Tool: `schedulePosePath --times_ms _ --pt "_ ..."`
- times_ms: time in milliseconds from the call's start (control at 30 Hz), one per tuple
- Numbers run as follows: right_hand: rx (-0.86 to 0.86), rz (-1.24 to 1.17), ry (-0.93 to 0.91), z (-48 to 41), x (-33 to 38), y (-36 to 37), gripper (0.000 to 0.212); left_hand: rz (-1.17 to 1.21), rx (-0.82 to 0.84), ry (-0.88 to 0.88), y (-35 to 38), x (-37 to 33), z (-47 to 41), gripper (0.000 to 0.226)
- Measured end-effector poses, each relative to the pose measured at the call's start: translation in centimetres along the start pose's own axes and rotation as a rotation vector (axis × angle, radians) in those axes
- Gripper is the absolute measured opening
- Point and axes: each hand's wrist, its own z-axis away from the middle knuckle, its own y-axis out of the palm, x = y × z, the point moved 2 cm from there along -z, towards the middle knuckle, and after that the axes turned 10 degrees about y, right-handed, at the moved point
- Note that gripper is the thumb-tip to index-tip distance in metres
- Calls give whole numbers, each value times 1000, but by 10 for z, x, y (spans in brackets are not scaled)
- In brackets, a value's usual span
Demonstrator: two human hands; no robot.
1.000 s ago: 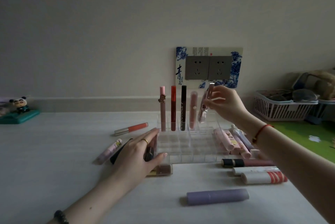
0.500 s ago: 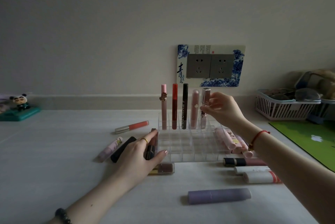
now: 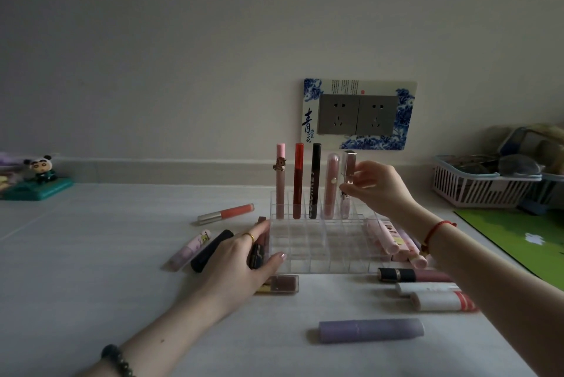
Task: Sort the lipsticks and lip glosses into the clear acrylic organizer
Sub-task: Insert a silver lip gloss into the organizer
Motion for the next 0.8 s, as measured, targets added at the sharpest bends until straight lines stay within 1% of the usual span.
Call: schedulePosePath --times_ms 167,367,533,800 --pt "-2 -17 -17 -1 4 -19 43 14 19 -7 0 -1 0 68" --pt "-50 -20 -27 0 0 -58 34 31 12 -24 0 -1 1 67" --pt "18 148 56 3 -26 -79 31 43 19 -45 -1 -2 1 67" --pt "-6 446 207 5 -73 -70 34 16 -24 -33 -2 -4 1 61"
